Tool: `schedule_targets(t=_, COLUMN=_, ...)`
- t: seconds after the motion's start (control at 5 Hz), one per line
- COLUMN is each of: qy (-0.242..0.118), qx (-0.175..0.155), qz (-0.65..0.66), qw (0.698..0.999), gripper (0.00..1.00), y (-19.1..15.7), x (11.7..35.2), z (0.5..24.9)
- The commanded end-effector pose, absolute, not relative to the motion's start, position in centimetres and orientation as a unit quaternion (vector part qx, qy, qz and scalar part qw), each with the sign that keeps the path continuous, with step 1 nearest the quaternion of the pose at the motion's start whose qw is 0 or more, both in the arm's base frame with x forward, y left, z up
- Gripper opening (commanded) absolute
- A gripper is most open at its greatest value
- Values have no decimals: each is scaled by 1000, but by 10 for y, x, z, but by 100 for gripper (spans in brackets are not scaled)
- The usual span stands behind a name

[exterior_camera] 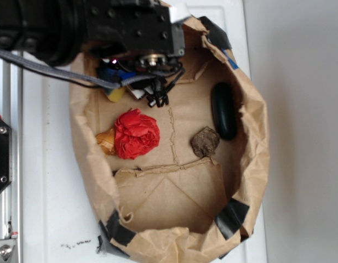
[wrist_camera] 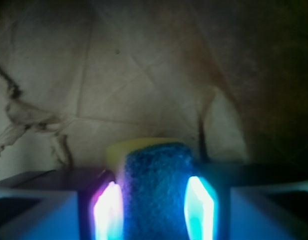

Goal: Grab the green sponge.

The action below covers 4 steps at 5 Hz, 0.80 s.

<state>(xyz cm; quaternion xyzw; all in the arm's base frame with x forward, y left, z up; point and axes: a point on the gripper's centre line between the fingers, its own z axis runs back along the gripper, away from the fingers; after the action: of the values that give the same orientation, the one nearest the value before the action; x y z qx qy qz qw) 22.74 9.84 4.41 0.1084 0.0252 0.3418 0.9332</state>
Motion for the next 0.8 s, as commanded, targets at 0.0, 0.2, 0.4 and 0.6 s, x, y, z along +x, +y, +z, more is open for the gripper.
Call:
schedule_targets(t=0.0, qy=5, qx=97, qz=356, qw=929, gripper=0, y=105, x=228, z=65)
schedule_targets(t=0.2, qy=10, qx=62, qz=344, qw=937, gripper=0, y=89, x=239, z=85)
schedule_targets(t=0.4, qy=20, qx=20, qz=323, qw=946, gripper=0, y=59, x=255, z=106)
schedule_targets(t=0.6, qy=20, qx=1, qz=313, qw=949, gripper=0, y=42, x=257, z=119)
